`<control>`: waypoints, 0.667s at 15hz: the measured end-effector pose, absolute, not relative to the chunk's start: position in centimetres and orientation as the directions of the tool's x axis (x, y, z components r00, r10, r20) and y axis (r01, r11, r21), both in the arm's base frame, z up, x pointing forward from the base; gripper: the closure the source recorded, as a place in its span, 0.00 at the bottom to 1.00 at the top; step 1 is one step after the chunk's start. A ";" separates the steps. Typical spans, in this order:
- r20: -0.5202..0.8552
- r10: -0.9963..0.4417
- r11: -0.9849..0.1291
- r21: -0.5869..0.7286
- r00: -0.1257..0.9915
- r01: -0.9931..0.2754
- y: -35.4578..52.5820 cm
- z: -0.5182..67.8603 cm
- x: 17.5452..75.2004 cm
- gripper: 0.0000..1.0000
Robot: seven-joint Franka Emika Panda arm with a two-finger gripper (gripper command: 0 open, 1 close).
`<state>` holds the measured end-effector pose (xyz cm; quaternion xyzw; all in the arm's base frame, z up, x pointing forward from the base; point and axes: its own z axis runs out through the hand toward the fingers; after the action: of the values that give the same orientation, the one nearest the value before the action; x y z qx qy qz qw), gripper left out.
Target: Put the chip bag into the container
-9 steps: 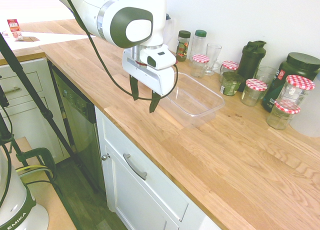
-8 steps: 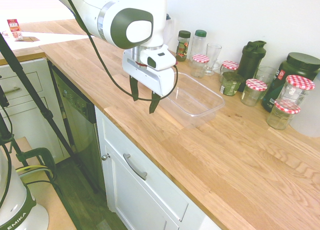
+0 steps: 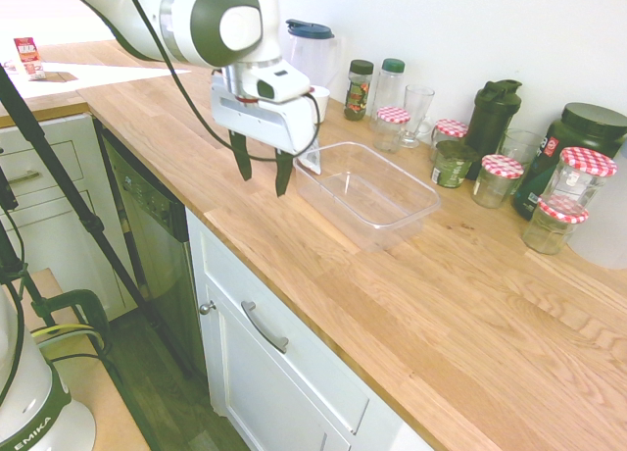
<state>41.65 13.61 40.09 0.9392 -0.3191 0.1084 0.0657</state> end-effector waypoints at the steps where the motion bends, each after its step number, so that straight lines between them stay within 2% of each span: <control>1: 0.292 -0.557 -0.798 0.073 0.778 -0.598 15.9 40.7 41.4 0.00; 5: 0.424 -0.441 -0.821 0.165 0.791 -0.546 21.8 41.9 43.0 0.00; 10: 0.449 -0.361 -0.817 0.270 0.817 -0.509 25.9 39.7 48.8 0.00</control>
<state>48.82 25.88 39.74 0.9337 -0.2330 0.1923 0.1924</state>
